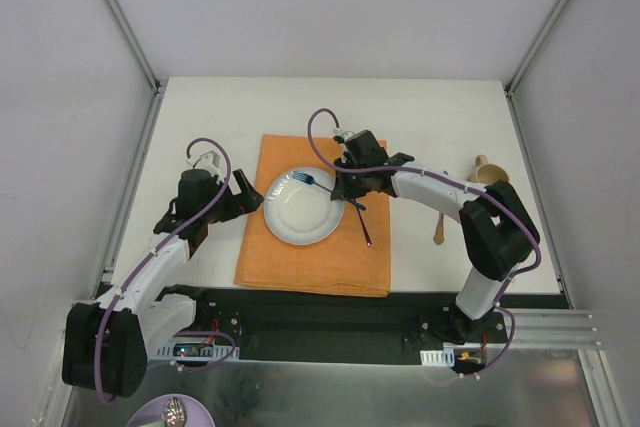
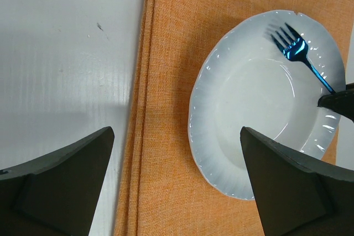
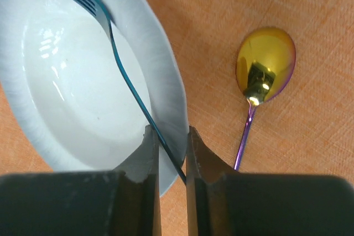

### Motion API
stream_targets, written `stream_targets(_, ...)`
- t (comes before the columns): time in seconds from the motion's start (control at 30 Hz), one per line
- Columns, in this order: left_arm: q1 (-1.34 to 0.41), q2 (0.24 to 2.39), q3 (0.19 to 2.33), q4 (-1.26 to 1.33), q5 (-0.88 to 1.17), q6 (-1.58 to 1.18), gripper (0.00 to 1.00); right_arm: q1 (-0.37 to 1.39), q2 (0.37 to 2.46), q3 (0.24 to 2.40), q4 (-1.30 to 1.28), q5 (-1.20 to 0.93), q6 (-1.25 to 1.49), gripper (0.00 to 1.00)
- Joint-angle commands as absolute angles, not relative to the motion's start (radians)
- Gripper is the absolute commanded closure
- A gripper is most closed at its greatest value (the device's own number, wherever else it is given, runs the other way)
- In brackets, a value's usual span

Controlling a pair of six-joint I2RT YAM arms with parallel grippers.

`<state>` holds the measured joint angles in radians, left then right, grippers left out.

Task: Set the dinner table for one person
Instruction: Adjust the utensils on the napkin.

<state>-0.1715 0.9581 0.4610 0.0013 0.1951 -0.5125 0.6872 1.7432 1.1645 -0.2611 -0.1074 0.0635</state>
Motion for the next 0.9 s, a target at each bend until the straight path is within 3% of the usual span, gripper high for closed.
stream_targets(0.0,-0.183,0.959,0.469,0.005,0.169,-0.499,0.01,0.706,1.779,1.137,-0.314,0.009,0.021,0.99)
stream_targets(0.57,-0.183,0.96,0.472,0.005,0.17,-0.5,0.01,0.689,1.732,1.131,-0.299,0.054,0.044,0.99)
stream_targets(0.87,-0.183,0.954,0.471,0.005,0.17,-0.5,0.01,0.617,1.681,1.085,-0.204,-0.044,0.104,0.99)
